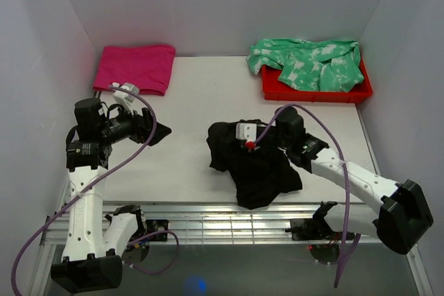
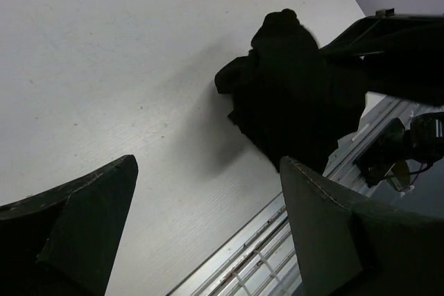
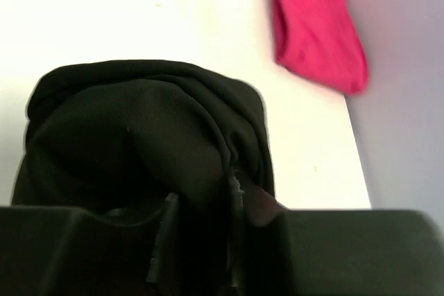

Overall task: Fold and stack the trousers
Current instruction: Move the trousers to the center of the board

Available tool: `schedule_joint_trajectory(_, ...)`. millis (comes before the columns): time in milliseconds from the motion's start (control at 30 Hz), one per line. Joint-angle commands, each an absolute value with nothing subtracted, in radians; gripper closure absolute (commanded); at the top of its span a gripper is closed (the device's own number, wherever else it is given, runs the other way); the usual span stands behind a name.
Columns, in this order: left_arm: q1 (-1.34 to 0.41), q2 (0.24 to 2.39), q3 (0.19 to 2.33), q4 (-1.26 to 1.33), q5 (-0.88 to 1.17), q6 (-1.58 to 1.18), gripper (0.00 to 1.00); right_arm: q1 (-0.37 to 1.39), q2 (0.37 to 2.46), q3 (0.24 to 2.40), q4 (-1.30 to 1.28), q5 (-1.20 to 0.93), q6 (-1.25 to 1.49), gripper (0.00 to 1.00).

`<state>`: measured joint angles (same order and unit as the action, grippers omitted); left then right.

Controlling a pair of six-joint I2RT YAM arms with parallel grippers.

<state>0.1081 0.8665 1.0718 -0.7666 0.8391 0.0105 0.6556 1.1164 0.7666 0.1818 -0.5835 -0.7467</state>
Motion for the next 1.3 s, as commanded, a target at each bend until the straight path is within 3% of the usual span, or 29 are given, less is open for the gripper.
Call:
schedule_joint_trajectory(0,0.11,0.883,1.045,-0.75,0.871,-0.003,0.06,0.796,1.198,0.794,0.191,-0.566,-0.978,0.54)
schedule_joint_trajectory(33,0.11,0.909,1.042,-0.746,0.883,-0.029,0.06,0.83,1.238,0.811,0.175,-0.536,-0.979,0.29)
schedule_joint_trajectory(100,0.11,0.94,1.046,-0.746,0.92,-0.012,0.06,0.833,1.264,0.885,0.126,-0.451,-0.948,0.04)
schedule_joint_trajectory(167,0.11,0.988,1.066,-0.752,0.971,0.041,0.06,0.816,1.237,0.91,0.042,-0.331,-0.957,0.09)
schedule_joint_trajectory(367,0.048,1.201,1.17,-0.819,1.032,0.265,0.05,0.684,0.996,0.862,-0.136,-0.287,-0.97,0.1)
schedule_joint_trajectory(600,-0.349,1.512,1.376,-0.876,0.822,0.498,0.07,0.304,0.813,0.781,-0.431,-0.417,-0.789,0.05)
schedule_joint_trajectory(800,-0.434,1.856,1.696,-1.026,0.786,0.574,0.08,0.014,0.963,0.822,-0.679,-0.609,-0.736,0.03)
schedule_joint_trajectory(1000,-0.442,2.06,1.792,-1.107,0.767,0.609,0.07,-0.043,1.178,0.897,-0.856,-0.703,-0.75,0.0)
schedule_joint_trajectory(1133,-0.445,2.072,1.735,-1.137,0.759,0.604,0.2,-0.041,1.291,0.923,-0.922,-0.744,-0.764,0.07)
schedule_joint_trajectory(1233,-0.44,2.016,1.661,-1.114,0.756,0.6,0.42,-0.034,1.345,0.92,-0.896,-0.753,-0.72,0.08)
schedule_joint_trajectory(1267,-0.433,1.997,1.616,-1.086,0.756,0.583,0.6,-0.028,1.356,0.908,-0.862,-0.733,-0.709,0.09)
